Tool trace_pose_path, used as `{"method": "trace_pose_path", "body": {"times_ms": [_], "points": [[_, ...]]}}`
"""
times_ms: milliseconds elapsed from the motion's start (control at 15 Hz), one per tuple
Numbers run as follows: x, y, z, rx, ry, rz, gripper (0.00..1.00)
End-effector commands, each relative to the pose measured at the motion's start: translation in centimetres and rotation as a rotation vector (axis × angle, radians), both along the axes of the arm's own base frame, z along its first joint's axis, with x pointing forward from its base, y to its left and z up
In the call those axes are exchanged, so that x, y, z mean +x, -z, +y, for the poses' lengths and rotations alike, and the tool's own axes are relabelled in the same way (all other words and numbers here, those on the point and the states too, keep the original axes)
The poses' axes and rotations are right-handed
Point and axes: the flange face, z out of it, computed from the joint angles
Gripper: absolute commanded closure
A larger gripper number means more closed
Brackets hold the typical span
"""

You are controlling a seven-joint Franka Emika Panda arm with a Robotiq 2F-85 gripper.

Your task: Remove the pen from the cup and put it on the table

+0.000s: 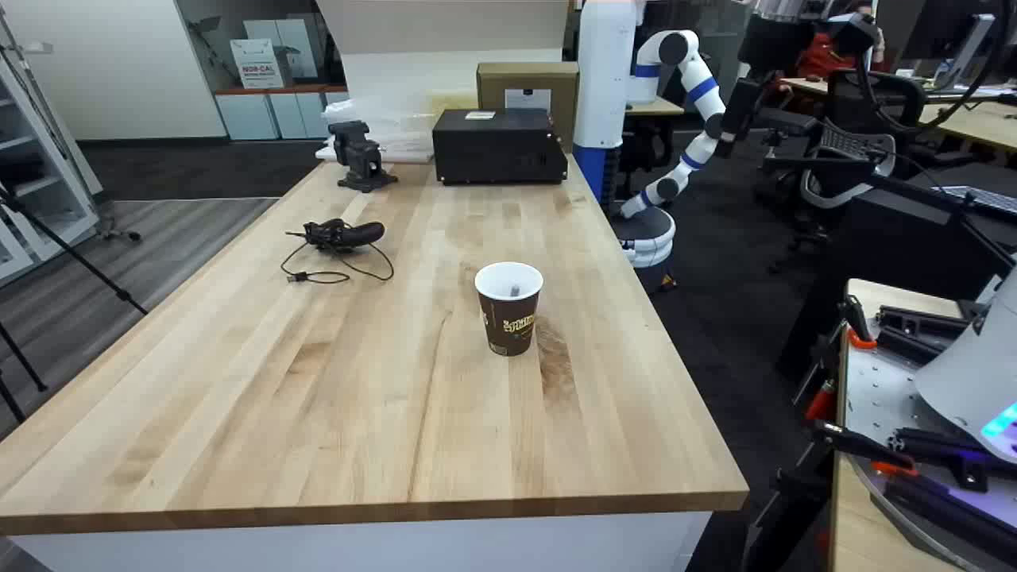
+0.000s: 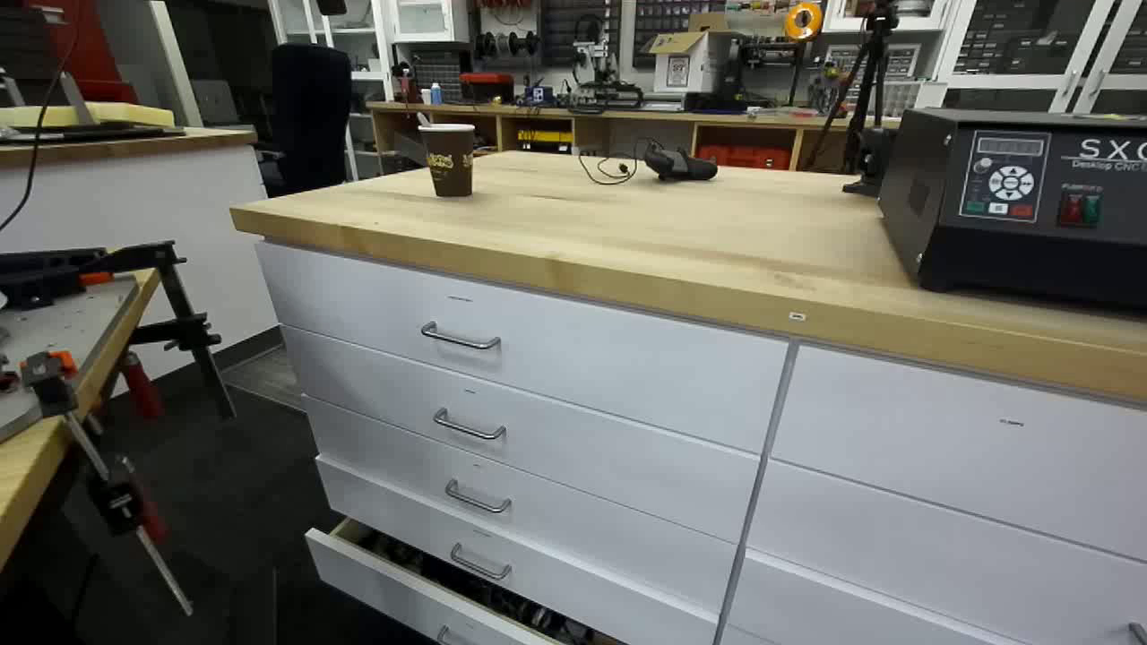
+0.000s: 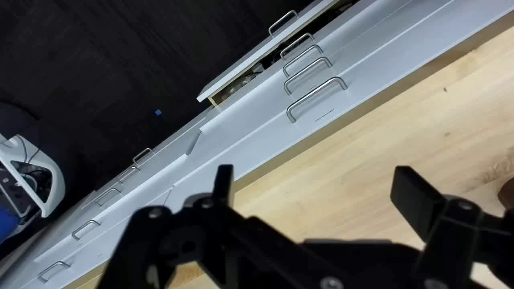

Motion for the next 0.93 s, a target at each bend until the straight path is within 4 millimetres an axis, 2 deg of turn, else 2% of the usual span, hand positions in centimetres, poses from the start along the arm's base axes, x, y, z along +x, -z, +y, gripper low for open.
{"method": "trace_pose_path", "body": {"times_ms": [0, 267, 400, 667, 867], "points": [[0.0, -0.1, 0.0, 0.000, 0.000, 0.001, 0.00], [0.0, -0.1, 0.0, 0.000, 0.000, 0.001, 0.00], [0.2, 0.0, 1.1, -0.004, -0.010, 0.005, 0.00], [1.3, -0.6, 4.2, -0.023, -0.064, 0.008, 0.00], [2.2, -1.2, 7.8, -0.037, -0.139, 0.009, 0.00]]}}
